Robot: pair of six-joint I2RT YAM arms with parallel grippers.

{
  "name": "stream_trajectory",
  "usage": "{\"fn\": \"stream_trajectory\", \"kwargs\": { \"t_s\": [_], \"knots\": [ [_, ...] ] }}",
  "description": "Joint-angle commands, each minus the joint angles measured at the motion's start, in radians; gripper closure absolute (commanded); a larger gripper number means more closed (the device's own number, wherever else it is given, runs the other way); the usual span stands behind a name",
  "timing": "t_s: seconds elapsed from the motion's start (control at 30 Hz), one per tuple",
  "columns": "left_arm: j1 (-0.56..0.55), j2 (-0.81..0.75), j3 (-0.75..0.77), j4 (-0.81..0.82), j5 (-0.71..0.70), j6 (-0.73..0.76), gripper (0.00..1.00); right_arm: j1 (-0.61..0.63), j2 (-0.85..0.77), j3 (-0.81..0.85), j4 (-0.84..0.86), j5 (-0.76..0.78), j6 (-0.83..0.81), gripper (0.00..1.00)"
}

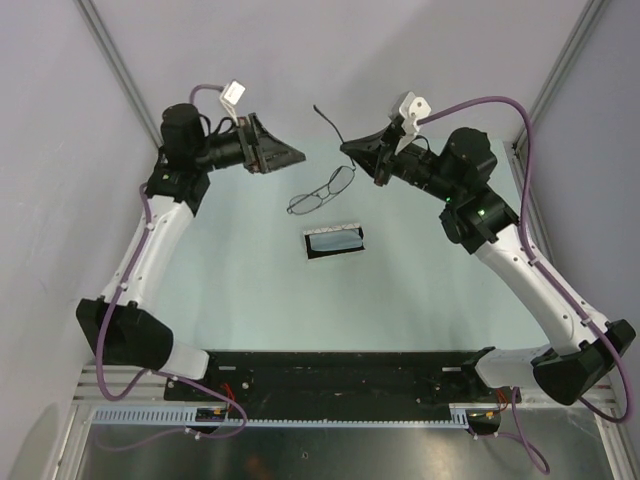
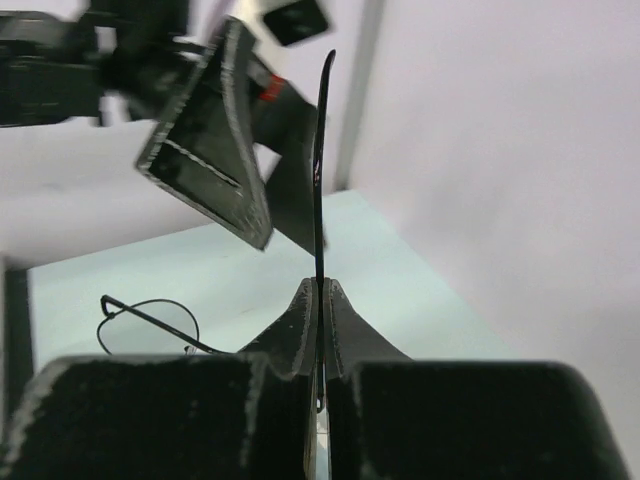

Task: Organize the sunglasses
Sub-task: Pass from the right arm to the left

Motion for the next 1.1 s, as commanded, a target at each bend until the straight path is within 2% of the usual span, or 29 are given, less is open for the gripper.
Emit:
{"fn": "stream_trajectory", "kwargs": {
  "t_s": [0.0,0.1,0.3,0.33,0.43,0.5,0.53,0.63,0.67,0.73,0.77,0.87,1.07],
  "knots": [
    [0.018,-0.119,-0.038,0.014,-0.378,-0.077,0.0,0.034,-0.001,-0.012,0.091,0.325,-0.032,1.0],
    [0.01,-0.153,-0.071,0.017,-0.521,-0.15,0.0,0.069,0.03,-0.005,0.13,0.577,-0.038,1.0],
    [-0.072,-0.22,-0.143,0.029,-0.779,-0.254,0.0,0.135,0.071,0.004,0.206,0.882,-0.101,1.0],
    [-0.085,-0.223,-0.155,0.035,-0.829,-0.291,0.0,0.147,0.082,0.004,0.218,0.97,-0.112,1.0],
    [-0.141,-0.21,-0.16,0.055,-0.874,-0.372,0.03,0.193,0.107,0.019,0.261,1.118,-0.191,1.0],
    [-0.195,-0.19,-0.149,0.06,-0.913,-0.394,0.1,0.226,0.127,0.024,0.308,1.195,-0.252,1.0],
    [-0.212,-0.17,-0.143,0.061,-0.931,-0.42,0.1,0.233,0.133,0.028,0.324,1.218,-0.268,1.0],
    [-0.254,-0.121,-0.112,0.063,-0.96,-0.457,0.2,0.249,0.15,0.034,0.361,1.25,-0.3,1.0],
    [-0.266,-0.11,-0.105,0.061,-0.96,-0.465,0.28,0.252,0.156,0.036,0.364,1.256,-0.302,1.0],
    [-0.272,-0.079,-0.091,0.063,-0.96,-0.495,0.32,0.253,0.157,0.042,0.361,1.252,-0.299,1.0],
    [-0.274,-0.073,-0.088,0.063,-0.96,-0.503,0.4,0.253,0.16,0.047,0.356,1.252,-0.296,1.0],
    [-0.284,-0.062,-0.089,0.063,-0.963,-0.529,0.45,0.252,0.162,0.056,0.356,1.252,-0.296,1.0],
    [-0.304,-0.027,-0.077,0.072,-0.962,-0.575,0.45,0.253,0.174,0.059,0.367,1.258,-0.296,1.0]
  ]
}}
